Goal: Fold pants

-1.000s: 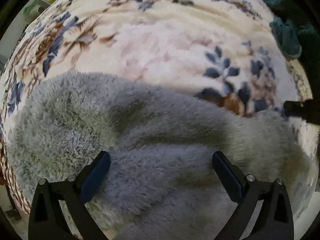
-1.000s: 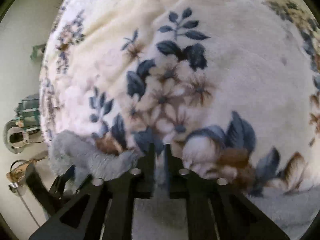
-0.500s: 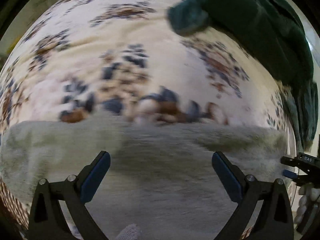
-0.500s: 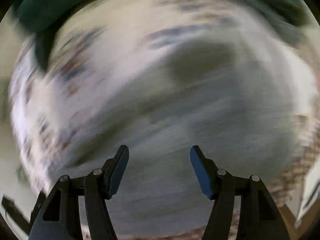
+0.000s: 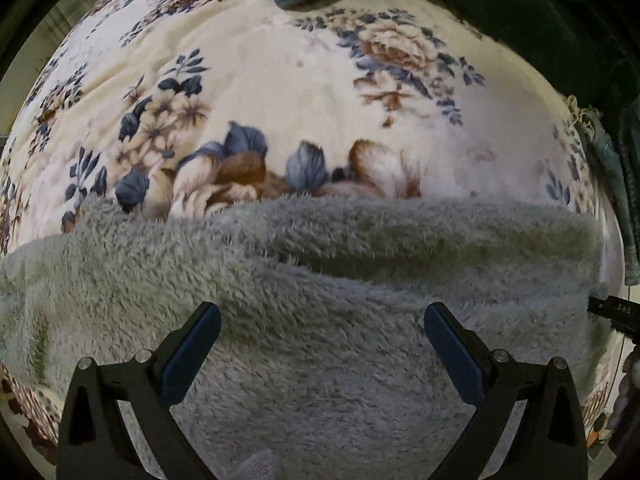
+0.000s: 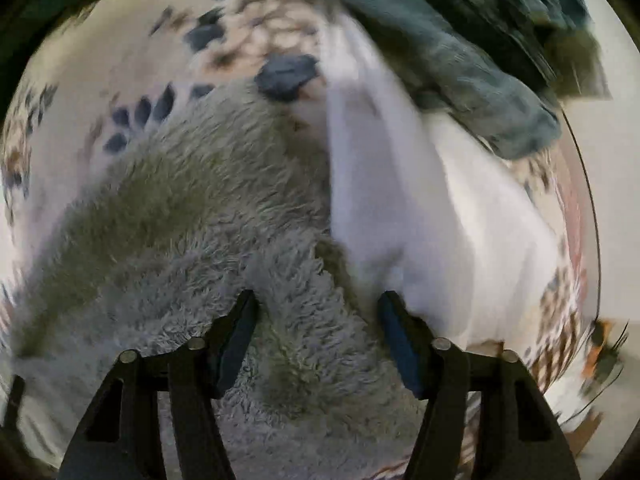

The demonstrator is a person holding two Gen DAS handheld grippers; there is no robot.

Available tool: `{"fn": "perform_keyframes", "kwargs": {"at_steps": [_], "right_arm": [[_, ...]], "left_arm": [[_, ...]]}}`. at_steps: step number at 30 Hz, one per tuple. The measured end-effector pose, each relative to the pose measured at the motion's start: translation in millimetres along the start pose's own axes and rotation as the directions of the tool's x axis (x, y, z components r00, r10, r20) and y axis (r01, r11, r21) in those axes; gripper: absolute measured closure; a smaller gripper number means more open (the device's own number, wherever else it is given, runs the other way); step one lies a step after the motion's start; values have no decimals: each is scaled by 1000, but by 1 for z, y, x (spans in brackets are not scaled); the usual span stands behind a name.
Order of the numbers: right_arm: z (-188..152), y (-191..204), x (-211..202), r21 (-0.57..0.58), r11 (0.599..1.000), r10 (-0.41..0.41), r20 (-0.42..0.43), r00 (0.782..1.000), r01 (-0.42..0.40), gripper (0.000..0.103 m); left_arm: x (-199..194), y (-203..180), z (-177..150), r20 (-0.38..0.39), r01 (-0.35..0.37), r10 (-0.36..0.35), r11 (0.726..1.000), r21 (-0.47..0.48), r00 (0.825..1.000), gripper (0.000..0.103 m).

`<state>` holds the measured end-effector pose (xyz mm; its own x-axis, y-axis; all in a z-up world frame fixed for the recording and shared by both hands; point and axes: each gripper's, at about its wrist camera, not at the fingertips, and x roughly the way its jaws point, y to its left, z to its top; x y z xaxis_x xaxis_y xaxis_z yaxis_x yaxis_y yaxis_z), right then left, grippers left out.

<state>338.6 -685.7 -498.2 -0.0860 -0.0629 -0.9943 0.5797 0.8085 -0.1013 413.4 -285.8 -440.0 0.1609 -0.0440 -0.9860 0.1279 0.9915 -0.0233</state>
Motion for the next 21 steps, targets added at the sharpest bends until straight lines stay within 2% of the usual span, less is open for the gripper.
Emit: {"fn": "perform_keyframes", "kwargs": {"at_steps": [1,2,6,12,16,19,21], "right_arm": [[-3,7,-4,-49,998,-37,37,999,39,87],[-6,11,-9,-75,996,-36,63,997,41,89],[-19,10,-45,-92,996,-1,172,985,18,91],[-30,0,-130,-129,992,47,349,936,-2,91],[-14,4,-165,-131,991,71,417,906,-18,91],[11,12,-167,-132,991,51,424,904,6,91],[33,15,-145,-122,992,34,384,923,14,91]], "left_arm": [[-1,0,-1,0,-5,5,1000,3,1000,0],[-2,0,-2,3,-13,13,1000,5,1000,0],[-11,9,-5,11,-30,30,999,-19,999,0],[-33,31,-3,44,-24,29,993,-115,999,0],[-46,40,4,83,-23,36,988,-150,996,0],[-44,43,11,89,-32,47,986,-162,995,0],[-40,43,16,85,-46,60,985,-166,995,0]]}}
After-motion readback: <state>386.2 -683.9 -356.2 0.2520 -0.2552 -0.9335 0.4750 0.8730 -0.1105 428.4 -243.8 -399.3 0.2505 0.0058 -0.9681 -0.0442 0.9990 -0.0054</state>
